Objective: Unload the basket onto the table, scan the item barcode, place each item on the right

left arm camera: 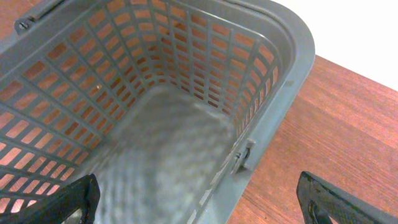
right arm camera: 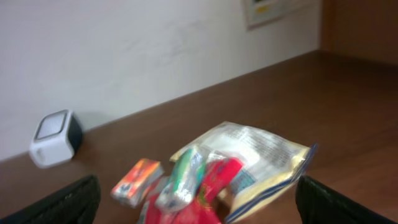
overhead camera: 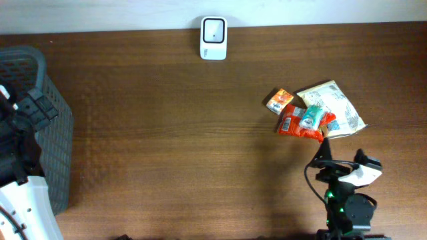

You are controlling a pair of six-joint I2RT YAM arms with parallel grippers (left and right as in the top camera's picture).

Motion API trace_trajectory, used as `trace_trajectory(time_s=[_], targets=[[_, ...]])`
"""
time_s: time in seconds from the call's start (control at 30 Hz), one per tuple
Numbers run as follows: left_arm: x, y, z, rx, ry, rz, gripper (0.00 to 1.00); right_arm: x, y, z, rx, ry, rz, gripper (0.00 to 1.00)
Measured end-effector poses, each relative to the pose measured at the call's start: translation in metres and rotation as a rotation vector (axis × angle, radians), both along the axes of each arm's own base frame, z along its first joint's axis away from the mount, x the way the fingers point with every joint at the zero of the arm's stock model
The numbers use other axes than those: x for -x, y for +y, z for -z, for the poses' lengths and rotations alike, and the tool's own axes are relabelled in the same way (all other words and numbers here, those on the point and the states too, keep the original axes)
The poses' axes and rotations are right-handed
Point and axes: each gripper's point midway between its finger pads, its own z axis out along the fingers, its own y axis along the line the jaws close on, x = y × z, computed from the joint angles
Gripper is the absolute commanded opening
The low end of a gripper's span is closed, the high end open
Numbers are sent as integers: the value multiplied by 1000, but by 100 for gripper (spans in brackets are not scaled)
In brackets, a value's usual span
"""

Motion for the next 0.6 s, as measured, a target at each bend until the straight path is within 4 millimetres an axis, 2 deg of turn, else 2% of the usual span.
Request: trace_trajectory(time_s=[0.17,0.6], targets=[[0,0,0,0,0,0,99,-2,9,0,28,7,-51,99],[0,0,0,0,0,0,99,-2,11,0,44,11,-64,99]])
